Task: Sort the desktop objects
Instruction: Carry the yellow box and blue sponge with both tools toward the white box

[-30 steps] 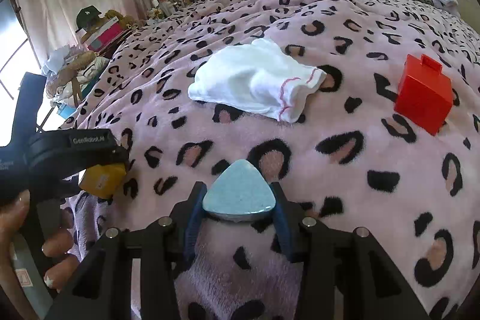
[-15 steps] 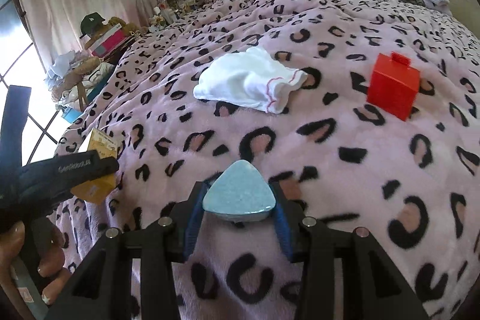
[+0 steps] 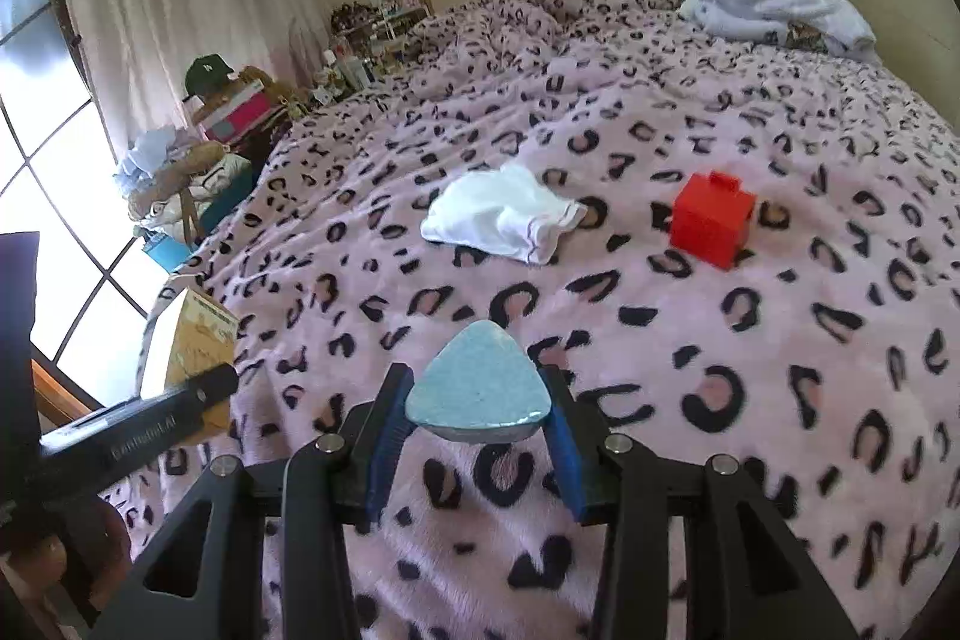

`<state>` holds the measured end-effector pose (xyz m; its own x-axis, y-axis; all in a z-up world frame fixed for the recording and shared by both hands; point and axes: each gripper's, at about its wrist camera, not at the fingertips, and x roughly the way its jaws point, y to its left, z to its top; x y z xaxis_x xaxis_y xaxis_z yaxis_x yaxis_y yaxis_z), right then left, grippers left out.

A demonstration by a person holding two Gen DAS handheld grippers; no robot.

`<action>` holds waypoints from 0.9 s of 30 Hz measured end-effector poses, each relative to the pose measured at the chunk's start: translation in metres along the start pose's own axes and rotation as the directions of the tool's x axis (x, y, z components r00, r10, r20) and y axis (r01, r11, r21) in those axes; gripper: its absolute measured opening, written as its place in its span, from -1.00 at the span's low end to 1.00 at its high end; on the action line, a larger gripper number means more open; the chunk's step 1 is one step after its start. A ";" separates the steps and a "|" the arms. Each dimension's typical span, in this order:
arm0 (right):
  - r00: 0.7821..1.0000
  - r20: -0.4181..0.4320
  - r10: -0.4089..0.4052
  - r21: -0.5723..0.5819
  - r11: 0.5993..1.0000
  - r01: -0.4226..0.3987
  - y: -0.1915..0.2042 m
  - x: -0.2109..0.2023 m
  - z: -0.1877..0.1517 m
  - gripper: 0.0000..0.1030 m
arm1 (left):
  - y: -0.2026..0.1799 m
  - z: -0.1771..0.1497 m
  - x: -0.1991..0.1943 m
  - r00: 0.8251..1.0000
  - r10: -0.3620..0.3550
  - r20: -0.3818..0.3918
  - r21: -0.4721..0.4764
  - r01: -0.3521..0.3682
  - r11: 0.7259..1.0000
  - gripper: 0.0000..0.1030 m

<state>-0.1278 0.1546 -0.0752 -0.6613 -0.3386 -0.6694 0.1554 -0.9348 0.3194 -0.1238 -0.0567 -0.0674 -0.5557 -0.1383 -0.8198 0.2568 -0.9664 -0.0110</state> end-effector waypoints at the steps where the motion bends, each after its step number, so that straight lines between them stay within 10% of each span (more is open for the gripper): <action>1: 1.000 0.007 0.000 -0.001 1.000 0.000 0.001 -0.008 0.000 -0.16 | -0.001 -0.003 -0.006 1.000 -0.005 0.005 0.012 0.005 1.000 -0.06; 27: 0.986 0.100 -0.134 0.097 0.987 0.125 -0.076 -0.177 -0.048 -0.16 | -0.137 -0.088 -0.137 0.979 -0.204 0.022 0.309 0.187 0.933 -0.12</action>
<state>0.0125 0.2808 -0.0131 -0.7459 -0.1977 -0.6360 -0.0002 -0.9548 0.2972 -0.0134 0.1139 -0.0034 -0.6139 0.0570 -0.7873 -0.1088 -0.9940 0.0128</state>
